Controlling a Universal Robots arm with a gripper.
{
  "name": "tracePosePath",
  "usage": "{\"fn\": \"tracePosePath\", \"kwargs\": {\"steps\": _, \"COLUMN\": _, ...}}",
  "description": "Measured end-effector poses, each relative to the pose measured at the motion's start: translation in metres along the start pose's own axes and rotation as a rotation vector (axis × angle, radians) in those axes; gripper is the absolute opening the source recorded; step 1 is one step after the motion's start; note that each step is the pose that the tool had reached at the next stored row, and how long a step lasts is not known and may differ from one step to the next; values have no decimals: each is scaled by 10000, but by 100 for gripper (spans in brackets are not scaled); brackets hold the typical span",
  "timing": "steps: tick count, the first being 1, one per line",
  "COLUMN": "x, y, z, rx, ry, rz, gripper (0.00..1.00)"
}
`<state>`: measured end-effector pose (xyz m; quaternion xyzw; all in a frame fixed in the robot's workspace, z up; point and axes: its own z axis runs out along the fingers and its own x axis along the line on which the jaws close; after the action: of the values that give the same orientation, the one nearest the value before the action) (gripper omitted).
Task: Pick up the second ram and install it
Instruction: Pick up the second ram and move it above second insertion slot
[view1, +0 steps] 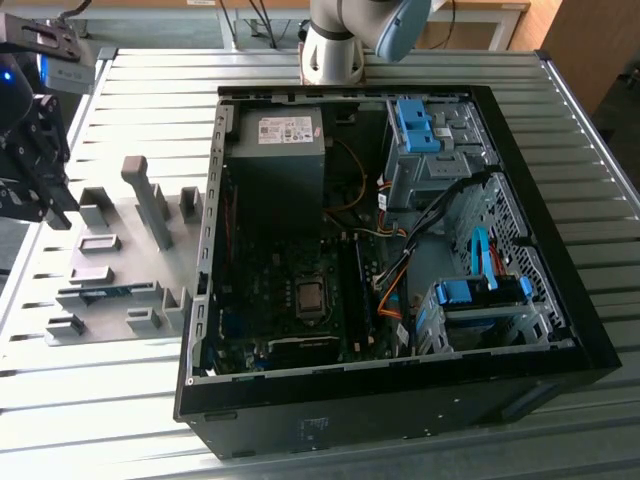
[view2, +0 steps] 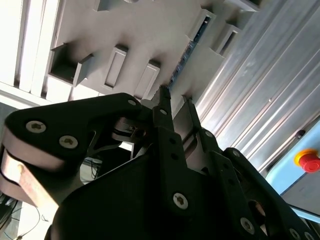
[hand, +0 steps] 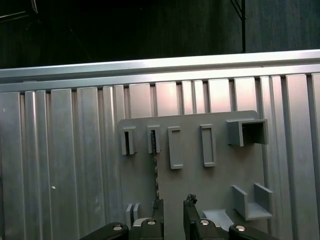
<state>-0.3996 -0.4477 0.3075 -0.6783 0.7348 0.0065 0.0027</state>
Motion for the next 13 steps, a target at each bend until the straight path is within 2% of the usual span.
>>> {"fn": "tracePosePath", "kwargs": {"steps": 5, "x": 2, "y": 0, "z": 56, "rx": 1, "ry": 2, "rz": 88, "gripper": 30}}
{"fn": "tracePosePath", "kwargs": {"steps": 13, "x": 2, "y": 0, "z": 59, "rx": 3, "ry": 20, "rz": 89, "gripper": 30}}
